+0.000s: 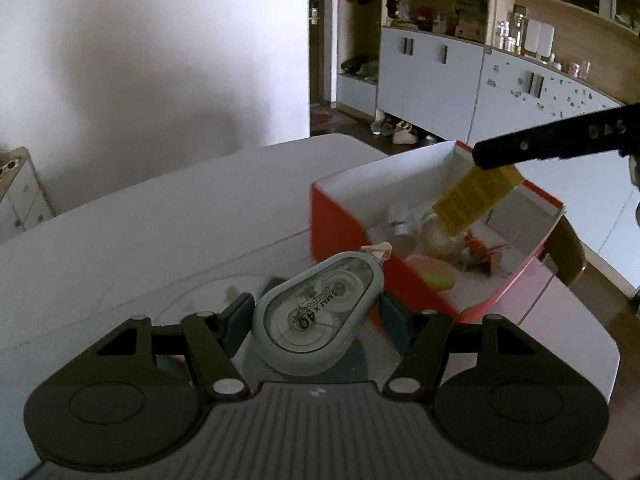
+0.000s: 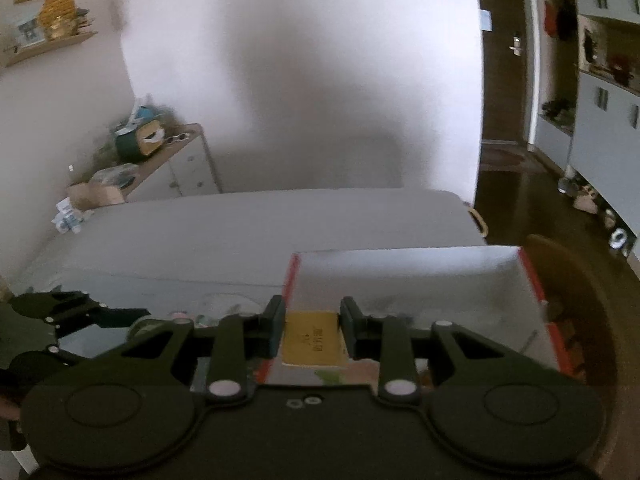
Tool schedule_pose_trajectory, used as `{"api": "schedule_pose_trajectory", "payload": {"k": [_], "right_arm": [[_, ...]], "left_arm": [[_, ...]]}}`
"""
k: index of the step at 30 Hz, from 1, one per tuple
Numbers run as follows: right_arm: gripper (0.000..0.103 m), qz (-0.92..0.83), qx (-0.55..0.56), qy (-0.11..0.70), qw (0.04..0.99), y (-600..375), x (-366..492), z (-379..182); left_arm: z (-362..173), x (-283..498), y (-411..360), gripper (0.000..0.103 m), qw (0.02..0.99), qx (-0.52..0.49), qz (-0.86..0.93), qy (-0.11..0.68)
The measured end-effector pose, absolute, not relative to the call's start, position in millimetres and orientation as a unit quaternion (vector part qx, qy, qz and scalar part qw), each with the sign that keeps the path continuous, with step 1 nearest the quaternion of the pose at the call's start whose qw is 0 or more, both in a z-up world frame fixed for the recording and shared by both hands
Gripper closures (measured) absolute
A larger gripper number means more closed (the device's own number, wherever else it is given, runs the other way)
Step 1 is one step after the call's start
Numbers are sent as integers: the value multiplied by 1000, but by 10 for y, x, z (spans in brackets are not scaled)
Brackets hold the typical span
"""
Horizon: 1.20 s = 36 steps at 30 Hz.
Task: Organize rigid objects
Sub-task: 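Carry the tape dispenser and yellow block with both tools into the red box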
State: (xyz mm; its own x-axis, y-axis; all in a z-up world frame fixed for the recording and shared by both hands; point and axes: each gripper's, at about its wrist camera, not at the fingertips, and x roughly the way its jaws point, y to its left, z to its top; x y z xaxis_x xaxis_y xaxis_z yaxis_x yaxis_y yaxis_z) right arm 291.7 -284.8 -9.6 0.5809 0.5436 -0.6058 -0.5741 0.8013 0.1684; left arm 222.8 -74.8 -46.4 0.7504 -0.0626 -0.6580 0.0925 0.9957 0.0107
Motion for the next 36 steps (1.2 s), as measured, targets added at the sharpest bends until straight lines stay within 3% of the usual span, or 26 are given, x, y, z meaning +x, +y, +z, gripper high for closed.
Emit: {"api": "schedule_pose_trajectory", "payload": {"k": [13,36], "right_arm": [[74,294,-5,361,885,-3389,3245,-365],[74,354,-23,418,836,-3460,3406,-848]], "left_arm": [[-467,2767,-1549,35,926,76,-57,366],[-886,3832,-2153,35,897,106,-6,428]]}}
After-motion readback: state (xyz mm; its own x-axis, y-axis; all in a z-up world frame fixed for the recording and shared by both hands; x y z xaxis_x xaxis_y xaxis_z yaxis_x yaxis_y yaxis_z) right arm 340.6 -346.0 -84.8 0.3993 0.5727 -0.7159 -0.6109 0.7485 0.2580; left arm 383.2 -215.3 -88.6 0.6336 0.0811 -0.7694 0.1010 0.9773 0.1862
